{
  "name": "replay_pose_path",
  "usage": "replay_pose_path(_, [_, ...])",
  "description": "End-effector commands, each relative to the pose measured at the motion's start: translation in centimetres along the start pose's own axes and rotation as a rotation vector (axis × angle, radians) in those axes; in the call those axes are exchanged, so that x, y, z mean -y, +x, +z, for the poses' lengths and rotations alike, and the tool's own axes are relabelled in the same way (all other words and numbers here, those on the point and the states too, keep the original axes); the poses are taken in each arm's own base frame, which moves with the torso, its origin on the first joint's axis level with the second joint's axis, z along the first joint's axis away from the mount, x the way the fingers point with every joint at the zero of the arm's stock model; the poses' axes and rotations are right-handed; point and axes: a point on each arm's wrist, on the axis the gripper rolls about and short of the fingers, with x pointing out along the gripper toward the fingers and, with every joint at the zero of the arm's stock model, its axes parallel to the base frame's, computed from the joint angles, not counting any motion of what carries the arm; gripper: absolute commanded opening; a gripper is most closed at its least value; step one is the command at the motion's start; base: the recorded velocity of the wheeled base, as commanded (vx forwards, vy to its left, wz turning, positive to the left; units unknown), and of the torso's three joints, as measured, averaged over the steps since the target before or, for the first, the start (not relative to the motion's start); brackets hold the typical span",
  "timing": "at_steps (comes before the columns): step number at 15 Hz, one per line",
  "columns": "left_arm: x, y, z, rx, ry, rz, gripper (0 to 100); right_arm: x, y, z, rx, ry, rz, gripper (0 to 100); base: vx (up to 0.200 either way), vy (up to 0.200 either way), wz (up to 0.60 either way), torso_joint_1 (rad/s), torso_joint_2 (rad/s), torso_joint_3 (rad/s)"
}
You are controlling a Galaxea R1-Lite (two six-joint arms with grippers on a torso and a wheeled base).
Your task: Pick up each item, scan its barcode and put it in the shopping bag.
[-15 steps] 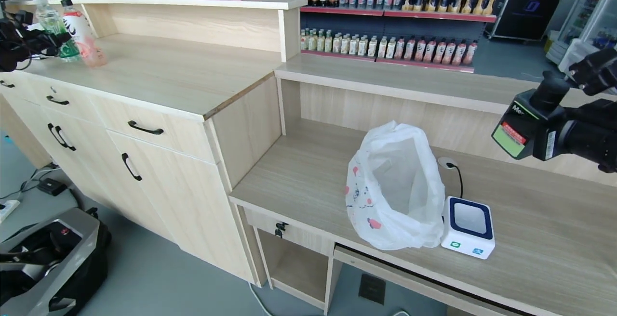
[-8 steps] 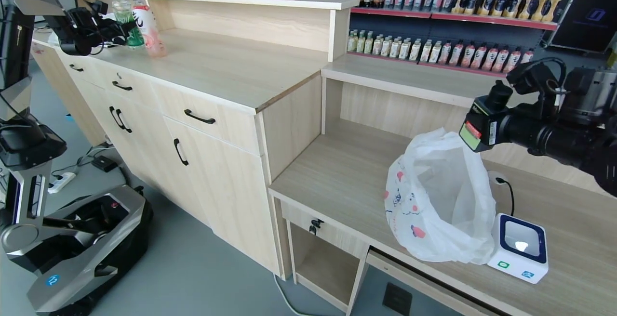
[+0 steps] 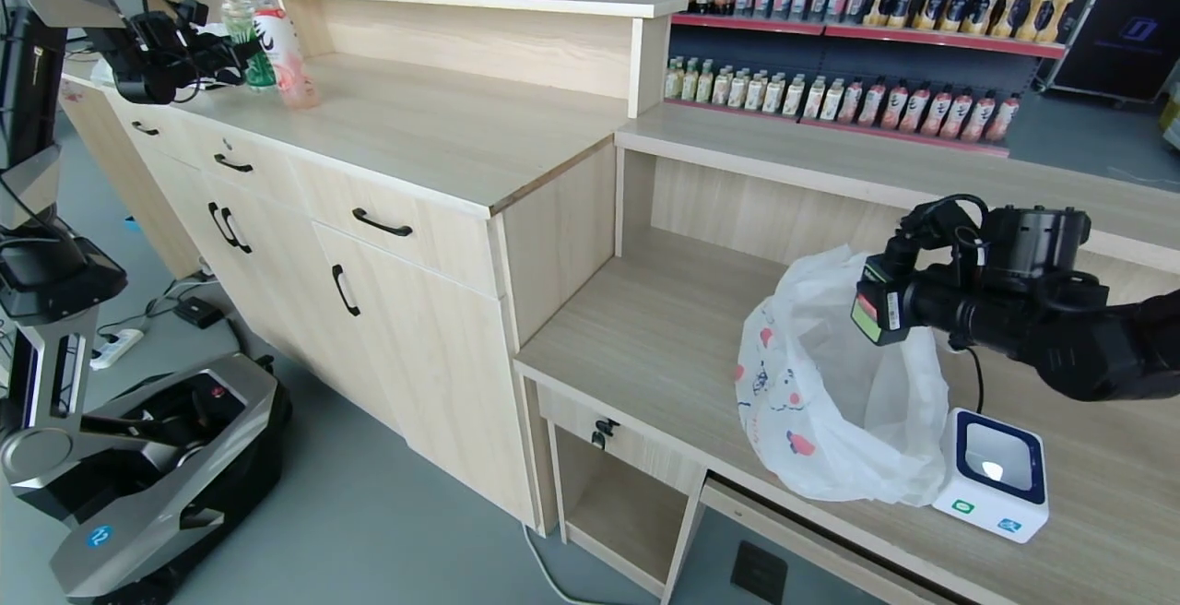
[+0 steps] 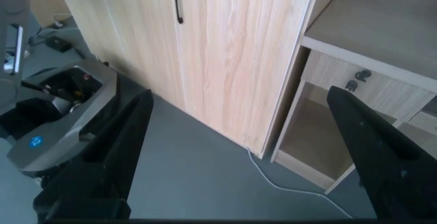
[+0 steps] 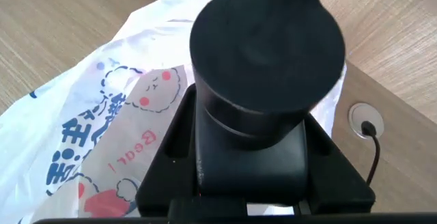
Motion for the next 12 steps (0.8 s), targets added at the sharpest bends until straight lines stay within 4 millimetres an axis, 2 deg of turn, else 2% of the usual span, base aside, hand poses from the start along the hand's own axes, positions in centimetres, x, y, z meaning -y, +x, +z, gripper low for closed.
replay_pose_path(1, [0.0, 0.0, 0.0, 0.0, -0.001, 0.001, 100, -0.6, 1.9, -2.2, -0.046, 0.0, 0.018, 0, 0.0, 0.0, 0.0, 0.0, 0.0, 0.0])
replay_pose_path(6, [0.0, 0.0, 0.0, 0.0, -0.001, 0.0, 100, -1.5, 4.3, -3.6, -0.025, -0.001, 0.082, 0, 0.0, 0.0, 0.0, 0.0, 0.0, 0.0])
replay_pose_path(11, [0.0, 0.0, 0.0, 0.0, -0.001, 0.0, 100, -1.9, 7.7, -3.8, 0.026, -0.006, 0.117, 0, 0.0, 0.0, 0.0, 0.0, 0.0, 0.0])
replay_pose_path(12, [0.0, 0.0, 0.0, 0.0, -0.001, 0.0, 100, -1.9, 7.9, -4.0, 0.025, -0.006, 0.121, 0, 0.0, 0.0, 0.0, 0.0, 0.0, 0.0])
